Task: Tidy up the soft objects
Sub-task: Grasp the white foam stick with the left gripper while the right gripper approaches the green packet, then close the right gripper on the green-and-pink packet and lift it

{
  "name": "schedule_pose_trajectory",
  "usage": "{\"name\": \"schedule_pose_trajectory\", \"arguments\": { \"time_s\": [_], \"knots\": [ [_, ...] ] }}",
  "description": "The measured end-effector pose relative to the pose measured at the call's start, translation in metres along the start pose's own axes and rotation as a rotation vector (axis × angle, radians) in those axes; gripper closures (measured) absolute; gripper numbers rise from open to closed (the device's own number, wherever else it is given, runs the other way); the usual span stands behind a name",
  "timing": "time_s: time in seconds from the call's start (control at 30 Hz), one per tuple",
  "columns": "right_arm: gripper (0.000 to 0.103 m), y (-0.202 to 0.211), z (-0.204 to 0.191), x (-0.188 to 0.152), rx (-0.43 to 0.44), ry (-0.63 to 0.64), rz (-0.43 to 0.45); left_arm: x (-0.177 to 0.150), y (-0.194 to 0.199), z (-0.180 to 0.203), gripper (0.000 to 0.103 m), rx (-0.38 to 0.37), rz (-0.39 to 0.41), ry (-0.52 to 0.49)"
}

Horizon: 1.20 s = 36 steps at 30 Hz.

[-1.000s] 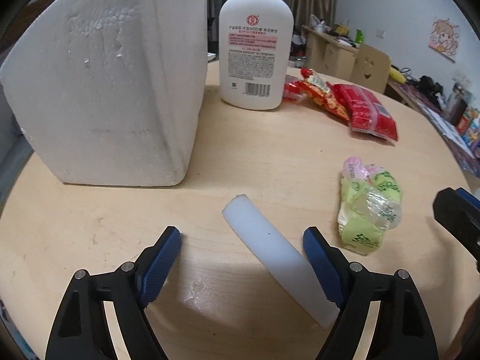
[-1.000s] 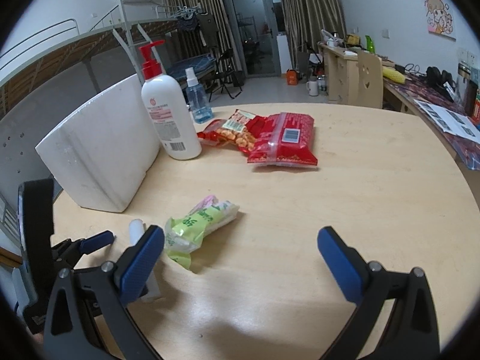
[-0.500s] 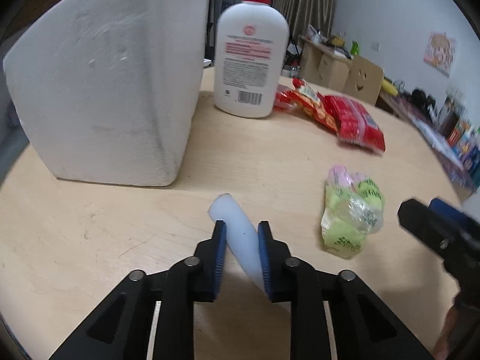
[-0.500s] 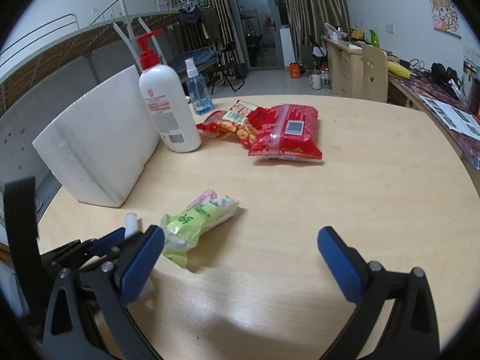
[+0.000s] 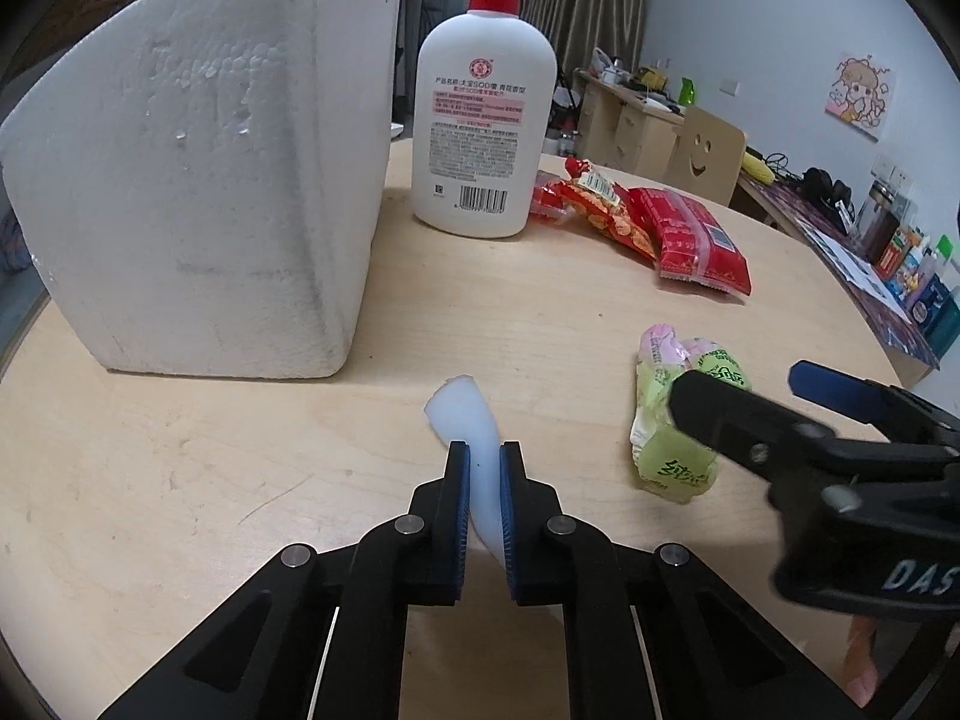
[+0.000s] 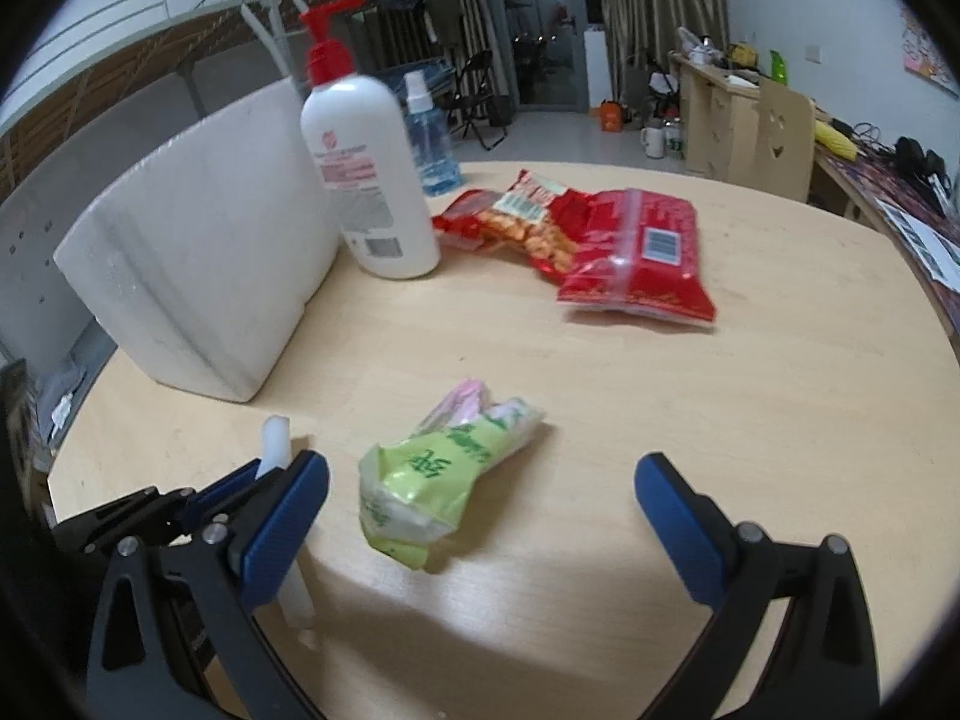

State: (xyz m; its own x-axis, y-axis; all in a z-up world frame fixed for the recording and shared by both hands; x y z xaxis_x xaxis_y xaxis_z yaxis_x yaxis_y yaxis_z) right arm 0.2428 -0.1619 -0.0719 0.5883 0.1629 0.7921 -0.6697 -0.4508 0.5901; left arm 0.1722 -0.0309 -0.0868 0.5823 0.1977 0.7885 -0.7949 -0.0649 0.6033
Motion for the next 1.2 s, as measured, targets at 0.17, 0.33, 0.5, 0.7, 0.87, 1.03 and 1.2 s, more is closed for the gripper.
{"name": "schedule_pose_trajectory", "arguments": {
  "time_s": [0.17,0.33,0.5,0.7,0.87,1.03,1.2],
  "knots": [
    [0.000,-0.007,0.001,-0.002,-0.014,0.003,-0.030,-0.001,0.003,-0.004,0.094,-0.004,-0.006,0.017],
    [0.003,-0.011,0.000,-0.006,-0.028,0.018,-0.061,-0.002,0.005,-0.004,0.094,0.000,-0.002,0.017],
    [0.026,-0.020,-0.005,-0.012,-0.020,0.035,-0.116,-0.003,0.008,-0.006,0.094,0.003,-0.002,0.025],
    [0.054,-0.017,-0.003,-0.014,-0.032,0.035,-0.121,-0.004,0.009,-0.009,0.094,0.008,-0.002,0.035],
    [0.084,-0.012,0.004,-0.017,-0.011,0.010,-0.098,-0.004,0.012,-0.010,0.095,0.004,0.004,0.040],
    [0.086,0.002,0.007,-0.014,0.002,-0.011,-0.036,-0.004,0.015,-0.012,0.096,0.001,0.010,0.042],
    [0.086,0.022,0.008,-0.008,0.018,-0.028,0.018,-0.002,0.023,-0.012,0.096,-0.016,0.031,0.043]
  ]
}}
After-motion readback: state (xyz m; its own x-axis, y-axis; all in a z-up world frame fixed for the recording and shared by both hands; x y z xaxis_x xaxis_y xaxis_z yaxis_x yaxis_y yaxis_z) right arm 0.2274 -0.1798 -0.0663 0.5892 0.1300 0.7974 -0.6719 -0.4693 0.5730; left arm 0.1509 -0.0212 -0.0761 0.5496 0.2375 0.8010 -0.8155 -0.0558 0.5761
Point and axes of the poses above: each gripper's, at about its wrist camera, not at the fingertips, and y roughly against the way its jaws point, z to its right, x to its top, the point moved 1 cm from there along -y, roughly the way its jaws point, and after that the axes turned 12 degrees about z, right-handed, at the moved point
